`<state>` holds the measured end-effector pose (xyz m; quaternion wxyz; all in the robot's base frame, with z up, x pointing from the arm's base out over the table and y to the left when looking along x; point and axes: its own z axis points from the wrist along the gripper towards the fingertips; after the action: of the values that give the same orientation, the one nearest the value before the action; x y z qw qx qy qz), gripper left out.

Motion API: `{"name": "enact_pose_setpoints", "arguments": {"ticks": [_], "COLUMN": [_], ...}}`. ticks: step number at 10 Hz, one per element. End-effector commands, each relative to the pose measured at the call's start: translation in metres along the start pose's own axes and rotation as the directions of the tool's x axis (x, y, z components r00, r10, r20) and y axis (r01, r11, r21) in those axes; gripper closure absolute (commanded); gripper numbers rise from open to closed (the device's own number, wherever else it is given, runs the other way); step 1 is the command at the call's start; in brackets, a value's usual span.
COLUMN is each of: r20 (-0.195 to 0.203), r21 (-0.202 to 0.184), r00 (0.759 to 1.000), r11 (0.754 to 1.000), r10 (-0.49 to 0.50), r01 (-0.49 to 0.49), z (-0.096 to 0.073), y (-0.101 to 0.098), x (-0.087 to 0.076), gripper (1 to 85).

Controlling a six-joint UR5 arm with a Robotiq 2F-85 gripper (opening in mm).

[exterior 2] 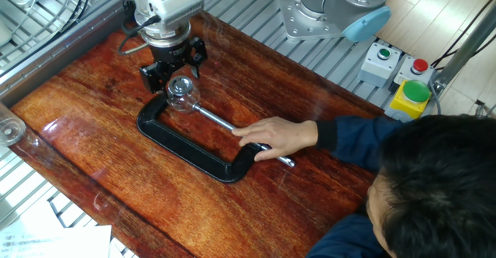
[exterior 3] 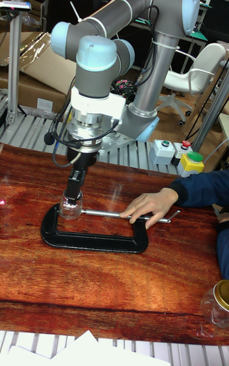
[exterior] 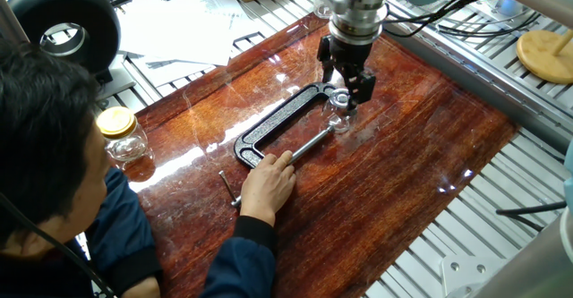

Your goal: Screw the lid onto the jar

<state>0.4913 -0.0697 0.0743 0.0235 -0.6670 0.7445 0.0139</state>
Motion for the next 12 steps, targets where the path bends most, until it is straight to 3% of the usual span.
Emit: {"name": "enact_pose_setpoints", "arguments": {"ticks": [1,9,12], "r20": [-0.004,0.001,0.002], "r21": [0.021,0.021,0.022], "r00": [0.996,0.998,0.999], "r11": [0.996,0.998,0.999], "r10": [-0.092,-0.059,-0.043], "r01": [0.092,0.059,0.043], "z": [0.0050,0.0131,0.0130], "y": [-0.0029,-0.0003,0.0002], "x": [0.0082,0.0054,0.0053], "gripper": [7.7,12.7,20.3]}}
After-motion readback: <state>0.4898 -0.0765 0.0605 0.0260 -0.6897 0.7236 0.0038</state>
